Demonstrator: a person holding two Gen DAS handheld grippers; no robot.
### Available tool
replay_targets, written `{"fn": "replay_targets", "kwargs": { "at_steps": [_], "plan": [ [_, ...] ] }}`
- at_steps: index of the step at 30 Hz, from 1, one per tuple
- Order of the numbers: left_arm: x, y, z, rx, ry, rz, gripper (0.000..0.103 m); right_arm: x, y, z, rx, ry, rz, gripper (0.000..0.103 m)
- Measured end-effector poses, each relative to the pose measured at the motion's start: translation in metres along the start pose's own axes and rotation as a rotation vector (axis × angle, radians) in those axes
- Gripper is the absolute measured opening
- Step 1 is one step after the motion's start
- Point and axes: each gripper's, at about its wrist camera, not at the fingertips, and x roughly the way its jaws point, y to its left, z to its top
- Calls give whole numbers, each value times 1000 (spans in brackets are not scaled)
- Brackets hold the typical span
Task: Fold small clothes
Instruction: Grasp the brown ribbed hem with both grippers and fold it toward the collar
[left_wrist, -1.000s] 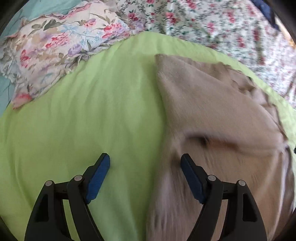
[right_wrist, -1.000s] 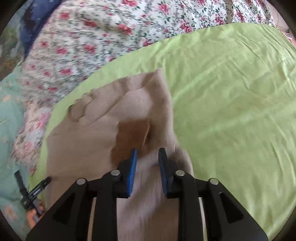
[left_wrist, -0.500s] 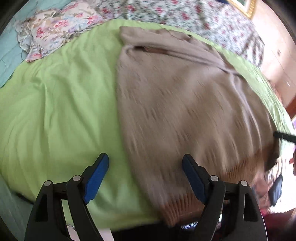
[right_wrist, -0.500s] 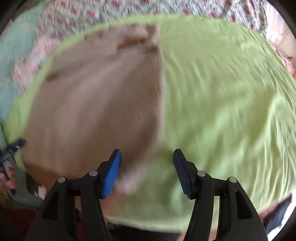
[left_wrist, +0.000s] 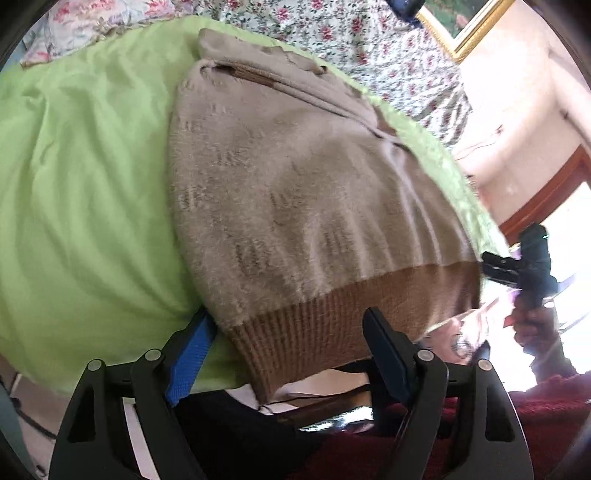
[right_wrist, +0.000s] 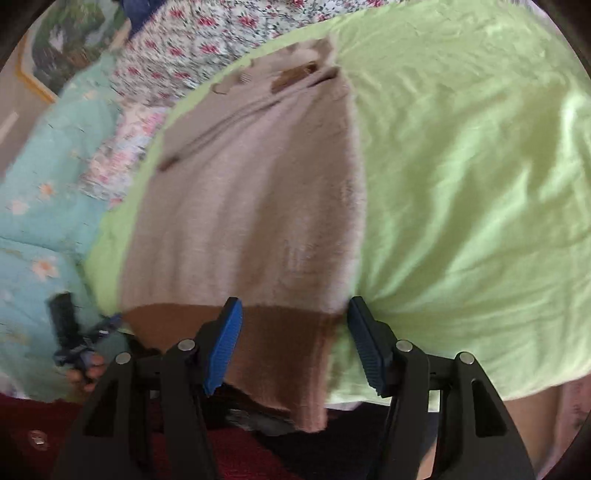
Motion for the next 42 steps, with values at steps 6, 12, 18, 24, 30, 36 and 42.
{"fn": "replay_targets", "kwargs": {
  "at_steps": [6, 12, 18, 24, 30, 36, 42],
  "plan": [
    [3, 1, 5, 34, 21, -29, 8, 8, -14, -9, 5, 0, 53, 25],
    [-20, 1, -1, 54, -35, -28, 6, -3, -17, -19, -19, -17, 50, 9],
    [-53, -8, 14, 22, -142, -32, 6, -22, -16, -10, 24, -93, 140, 9],
    [-77, -29, 72, 53, -287, -16, 6, -42, 10, 35, -6, -212, 185, 9],
    [-71, -31, 160, 46, -437, 37, 6, -40, 30, 112, -40, -347, 185, 9],
    [-33, -15, 259, 11, -491, 104, 6, -4, 30, 207, -28, -419, 96, 9],
    [31, 18, 333, -22, -447, 188, 6, 55, 23, 284, -37, -401, -17, 9]
  ]
}}
